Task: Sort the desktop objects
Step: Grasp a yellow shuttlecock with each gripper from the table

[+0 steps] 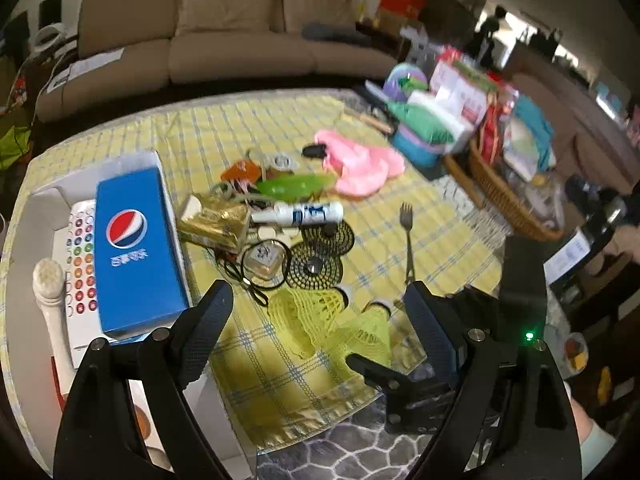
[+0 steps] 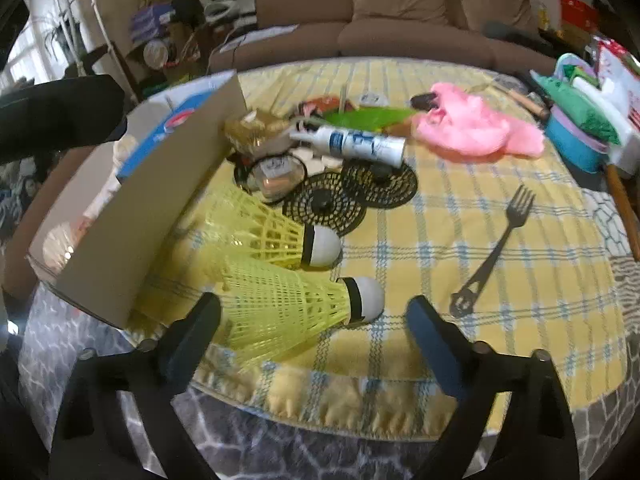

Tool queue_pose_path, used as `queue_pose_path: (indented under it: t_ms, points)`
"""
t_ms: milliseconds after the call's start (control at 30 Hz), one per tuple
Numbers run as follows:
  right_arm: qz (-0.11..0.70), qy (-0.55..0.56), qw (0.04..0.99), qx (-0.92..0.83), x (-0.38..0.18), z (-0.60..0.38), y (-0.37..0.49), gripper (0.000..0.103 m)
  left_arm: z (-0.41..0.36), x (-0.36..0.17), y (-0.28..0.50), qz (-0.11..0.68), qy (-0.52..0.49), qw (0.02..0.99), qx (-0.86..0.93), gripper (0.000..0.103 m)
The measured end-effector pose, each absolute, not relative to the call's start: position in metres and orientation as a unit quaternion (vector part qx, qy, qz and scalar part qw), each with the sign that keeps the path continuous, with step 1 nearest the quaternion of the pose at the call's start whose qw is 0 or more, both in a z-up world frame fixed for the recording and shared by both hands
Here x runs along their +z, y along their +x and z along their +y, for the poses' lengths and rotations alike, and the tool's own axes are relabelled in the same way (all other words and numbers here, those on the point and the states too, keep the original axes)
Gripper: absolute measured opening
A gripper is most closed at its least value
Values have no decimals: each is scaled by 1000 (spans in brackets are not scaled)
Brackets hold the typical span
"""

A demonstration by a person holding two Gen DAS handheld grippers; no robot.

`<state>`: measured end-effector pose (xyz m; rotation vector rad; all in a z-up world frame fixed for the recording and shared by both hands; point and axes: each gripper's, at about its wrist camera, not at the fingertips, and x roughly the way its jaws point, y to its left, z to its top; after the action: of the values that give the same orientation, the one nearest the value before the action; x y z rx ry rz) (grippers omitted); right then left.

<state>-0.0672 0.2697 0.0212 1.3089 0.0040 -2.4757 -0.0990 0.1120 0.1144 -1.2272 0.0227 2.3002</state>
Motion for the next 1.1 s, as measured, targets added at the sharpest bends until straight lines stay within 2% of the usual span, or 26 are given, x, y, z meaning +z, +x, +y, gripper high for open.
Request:
queue_pose_path:
  t_ms: [33,67,100,133,167,233,400,467,533,567,667,733,767,833,967,1067,1100]
  points:
    - [-2,468,173,-867,17,271,-70,68,117,110,-101,15,-461,265,847,86]
    - [-5,468,174,-866,16,273,-70,68,120,108,-101,20,-465,264,845,86]
    - [-9,470,175,-865,16,275,-69,47,124,104,-103,27,-473,259,842,86]
    - [-16,479,179,-859,15,278,-69,14,127,102,-105,30,-477,258,840,86]
    - [-29,486,176,-856,16,283,-68,13,130,99,-107,32,-485,254,836,86]
    - [-58,483,176,-856,21,297,-63,13,134,95,-111,30,-497,251,830,86]
    - [-65,484,163,-857,23,311,-53,13,145,85,-124,39,-516,228,825,87]
    - [-74,486,155,-857,23,315,-53,21,148,79,-128,43,-524,219,822,87]
    - [-79,474,157,-863,28,314,-54,42,152,71,-130,52,-531,214,818,87]
    - [-76,467,158,-867,32,311,-55,46,154,65,-130,55,-537,214,814,86]
    - [-72,451,166,-874,38,302,-57,57,159,53,-129,71,-542,199,814,73]
    - [-61,457,169,-871,35,293,-61,60,160,51,-129,73,-541,198,814,49]
    - [-54,459,167,-871,33,289,-62,60,158,46,-132,51,-558,202,803,24]
    - [-29,460,154,-874,29,280,-64,66,153,42,-136,20,-570,196,797,24]
    - [5,467,132,-874,19,265,-70,68,154,42,-136,23,-566,190,802,24]
    - [-6,467,131,-875,15,265,-71,68,155,44,-137,8,-567,195,800,15]
    - [-3,464,126,-877,15,266,-71,61,156,45,-137,-1,-568,200,798,9]
